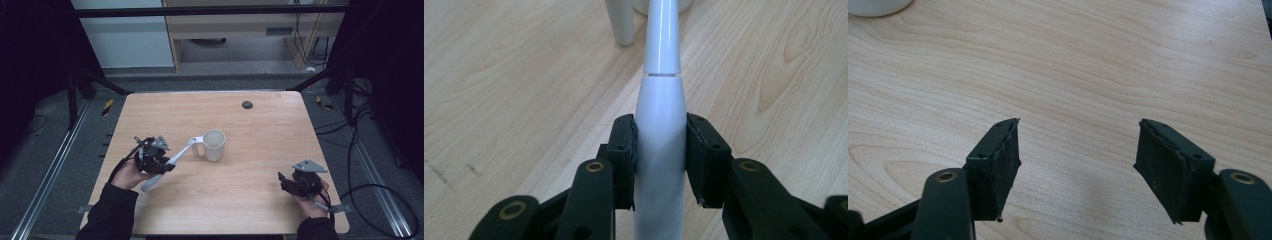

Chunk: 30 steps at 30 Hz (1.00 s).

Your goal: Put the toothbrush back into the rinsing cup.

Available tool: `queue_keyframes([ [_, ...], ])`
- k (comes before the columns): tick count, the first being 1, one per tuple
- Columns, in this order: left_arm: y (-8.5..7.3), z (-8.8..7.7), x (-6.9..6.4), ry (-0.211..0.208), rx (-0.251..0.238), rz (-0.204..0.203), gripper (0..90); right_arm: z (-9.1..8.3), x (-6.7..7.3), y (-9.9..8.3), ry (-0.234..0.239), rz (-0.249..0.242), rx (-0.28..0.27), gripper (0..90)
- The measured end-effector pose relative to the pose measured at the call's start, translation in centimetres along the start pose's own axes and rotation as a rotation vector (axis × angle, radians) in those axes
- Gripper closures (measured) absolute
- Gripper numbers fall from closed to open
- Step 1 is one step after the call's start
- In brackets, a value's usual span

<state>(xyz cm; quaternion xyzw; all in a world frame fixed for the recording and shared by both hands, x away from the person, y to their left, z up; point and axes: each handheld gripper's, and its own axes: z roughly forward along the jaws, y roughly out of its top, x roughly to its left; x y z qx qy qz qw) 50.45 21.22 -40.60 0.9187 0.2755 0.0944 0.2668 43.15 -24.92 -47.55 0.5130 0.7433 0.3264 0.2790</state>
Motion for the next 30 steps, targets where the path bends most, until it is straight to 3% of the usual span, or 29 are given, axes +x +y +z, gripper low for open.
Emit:
queue_keyframes([
  [14, 0.0, -2.4, 0.3, 0.104, -0.194, -0.094, 66.2, 0.0, 0.0, 0.0, -0.005, -0.002, -0.003, 33.4],
  [23, -0.1, -3.7, 0.2, 0.198, -0.379, -0.169, 66.2, 0.0, 0.1, 0.0, -0.007, 0.002, -0.006, 33.0],
  [30, 0.4, -4.2, -0.1, 0.249, -0.501, -0.218, 66.2, 0.0, 0.1, 0.0, -0.009, 0.005, -0.013, 33.0],
])
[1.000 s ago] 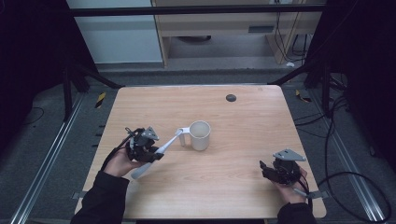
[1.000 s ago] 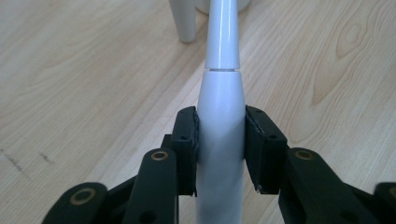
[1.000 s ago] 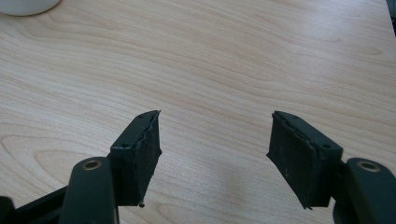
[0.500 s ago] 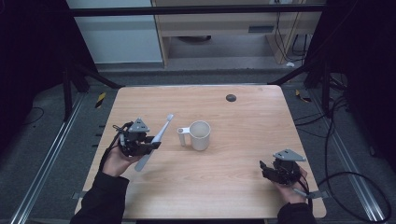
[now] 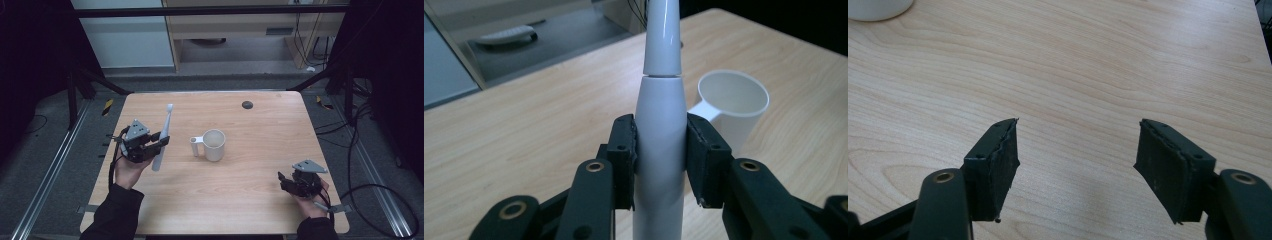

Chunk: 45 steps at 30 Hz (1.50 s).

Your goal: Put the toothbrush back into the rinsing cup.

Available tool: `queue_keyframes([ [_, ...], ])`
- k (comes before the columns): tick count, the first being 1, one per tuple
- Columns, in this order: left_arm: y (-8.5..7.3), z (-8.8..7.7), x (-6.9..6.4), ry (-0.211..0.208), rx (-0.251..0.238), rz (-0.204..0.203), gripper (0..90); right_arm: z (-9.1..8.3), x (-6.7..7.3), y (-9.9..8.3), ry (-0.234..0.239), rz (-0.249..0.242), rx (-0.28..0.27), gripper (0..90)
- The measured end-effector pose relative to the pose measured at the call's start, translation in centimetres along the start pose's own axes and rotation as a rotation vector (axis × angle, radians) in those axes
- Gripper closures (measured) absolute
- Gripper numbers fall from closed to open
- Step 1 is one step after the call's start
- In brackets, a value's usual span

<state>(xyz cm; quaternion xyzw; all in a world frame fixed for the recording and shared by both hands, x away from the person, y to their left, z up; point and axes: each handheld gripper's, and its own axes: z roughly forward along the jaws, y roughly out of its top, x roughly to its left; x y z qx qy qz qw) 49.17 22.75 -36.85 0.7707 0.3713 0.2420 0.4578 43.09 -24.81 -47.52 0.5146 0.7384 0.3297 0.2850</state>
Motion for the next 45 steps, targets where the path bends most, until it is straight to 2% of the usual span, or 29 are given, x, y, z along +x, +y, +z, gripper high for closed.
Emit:
queue_keyframes([
  [9, 1.4, -0.2, -0.4, 0.047, -0.141, -0.032, 66.2, 0.1, 0.0, 0.1, -0.005, -0.005, -0.007, 33.0],
  [13, 2.3, 0.2, -0.6, 0.059, -0.179, -0.045, 66.2, 0.1, 0.0, 0.1, -0.004, -0.008, -0.006, 33.0],
  [24, 4.0, 2.0, -1.6, 0.049, -0.283, -0.078, 66.2, 0.4, 0.1, 0.1, 0.001, -0.01, -0.003, 32.8],
  [32, 4.9, 3.8, -2.4, 0.044, -0.334, -0.1, 66.2, 0.4, 0.1, 0.1, 0.003, -0.006, -0.002, 32.8],
  [45, 6.0, 6.1, -3.7, 0.021, -0.386, -0.132, 66.2, 0.5, 0.0, 0.1, 0.006, -0.005, -0.001, 32.9],
])
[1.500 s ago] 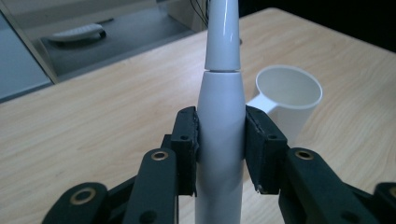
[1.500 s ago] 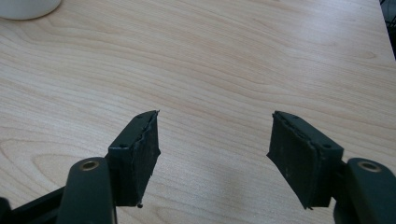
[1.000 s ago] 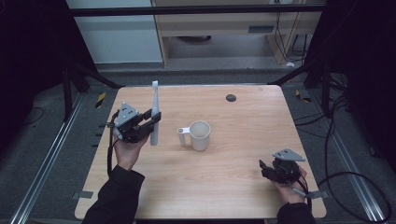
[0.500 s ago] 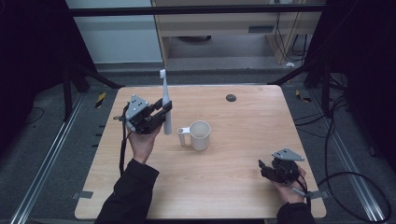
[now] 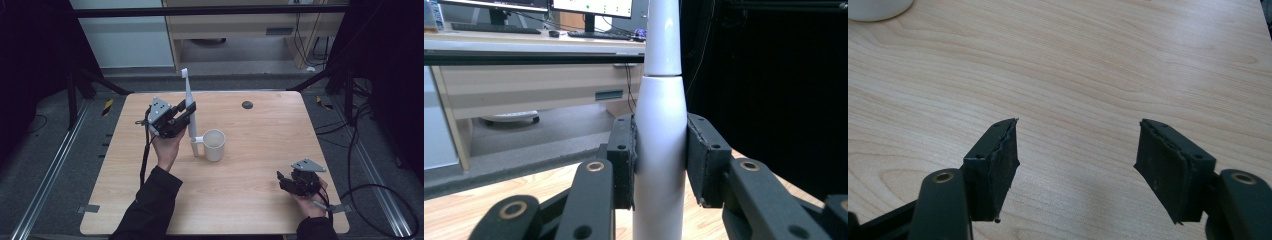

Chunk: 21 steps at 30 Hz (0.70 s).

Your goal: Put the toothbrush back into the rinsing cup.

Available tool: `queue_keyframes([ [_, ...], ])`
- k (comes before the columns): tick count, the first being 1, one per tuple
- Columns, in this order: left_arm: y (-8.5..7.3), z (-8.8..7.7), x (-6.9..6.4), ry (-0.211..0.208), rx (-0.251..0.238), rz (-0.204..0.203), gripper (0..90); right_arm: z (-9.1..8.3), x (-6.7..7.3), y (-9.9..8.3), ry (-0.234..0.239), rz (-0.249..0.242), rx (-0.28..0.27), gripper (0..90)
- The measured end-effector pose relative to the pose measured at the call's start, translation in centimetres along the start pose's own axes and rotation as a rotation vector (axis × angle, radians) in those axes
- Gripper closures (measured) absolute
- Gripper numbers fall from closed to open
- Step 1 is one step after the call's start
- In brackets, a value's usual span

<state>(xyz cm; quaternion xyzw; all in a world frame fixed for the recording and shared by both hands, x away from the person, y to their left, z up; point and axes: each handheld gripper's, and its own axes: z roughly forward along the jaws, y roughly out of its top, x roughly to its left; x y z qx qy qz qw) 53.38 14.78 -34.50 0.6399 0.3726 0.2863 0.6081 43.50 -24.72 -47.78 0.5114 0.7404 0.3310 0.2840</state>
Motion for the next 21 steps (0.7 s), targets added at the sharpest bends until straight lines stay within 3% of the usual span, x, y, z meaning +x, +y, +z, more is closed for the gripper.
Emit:
queue_keyframes([
  [21, -1.6, 3.0, -2.6, -0.061, 0.011, 0.0, 66.2, -0.1, -0.2, -0.1, -0.002, 0.006, -0.001, 32.9],
])
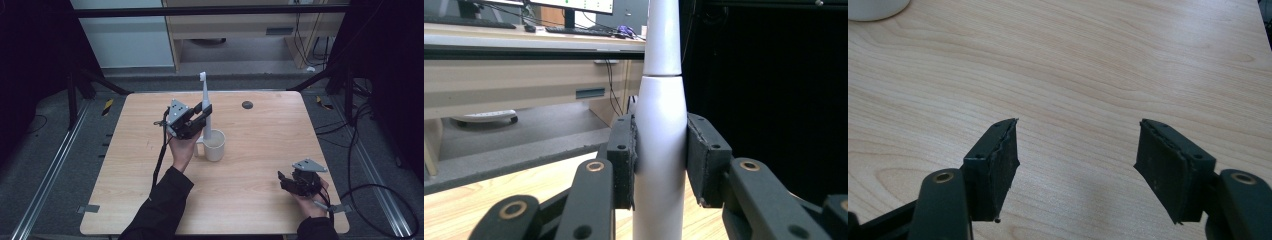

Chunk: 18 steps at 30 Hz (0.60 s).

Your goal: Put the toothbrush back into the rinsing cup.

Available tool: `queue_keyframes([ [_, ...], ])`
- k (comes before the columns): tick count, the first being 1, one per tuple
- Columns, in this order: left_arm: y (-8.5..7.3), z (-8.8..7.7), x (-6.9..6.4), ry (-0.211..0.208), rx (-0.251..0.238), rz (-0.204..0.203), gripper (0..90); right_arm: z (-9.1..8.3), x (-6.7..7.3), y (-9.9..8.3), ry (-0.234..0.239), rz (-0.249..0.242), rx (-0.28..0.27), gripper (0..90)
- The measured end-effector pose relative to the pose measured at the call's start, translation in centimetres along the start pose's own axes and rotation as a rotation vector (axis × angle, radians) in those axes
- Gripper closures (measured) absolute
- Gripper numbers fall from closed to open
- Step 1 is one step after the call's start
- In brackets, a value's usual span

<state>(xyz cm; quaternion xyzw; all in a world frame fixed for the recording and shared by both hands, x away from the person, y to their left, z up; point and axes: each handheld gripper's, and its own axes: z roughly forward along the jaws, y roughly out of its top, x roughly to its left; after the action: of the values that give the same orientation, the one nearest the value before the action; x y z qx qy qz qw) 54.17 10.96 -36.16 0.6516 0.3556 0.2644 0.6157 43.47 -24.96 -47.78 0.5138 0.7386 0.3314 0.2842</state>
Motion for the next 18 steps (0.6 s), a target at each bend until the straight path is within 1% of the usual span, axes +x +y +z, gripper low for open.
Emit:
queue_keyframes([
  [11, -1.0, 1.1, -0.3, -0.014, 0.051, 0.009, 66.1, 0.0, 0.1, 0.0, 0.0, -0.008, 0.002, 32.9],
  [14, -1.4, 1.4, -0.5, -0.015, 0.065, 0.018, 66.1, 0.0, 0.1, 0.0, 0.002, -0.011, 0.004, 32.9],
  [18, -2.0, 1.7, -0.6, -0.02, 0.084, 0.021, 66.1, 0.1, 0.1, 0.0, 0.0, -0.007, 0.003, 32.9],
])
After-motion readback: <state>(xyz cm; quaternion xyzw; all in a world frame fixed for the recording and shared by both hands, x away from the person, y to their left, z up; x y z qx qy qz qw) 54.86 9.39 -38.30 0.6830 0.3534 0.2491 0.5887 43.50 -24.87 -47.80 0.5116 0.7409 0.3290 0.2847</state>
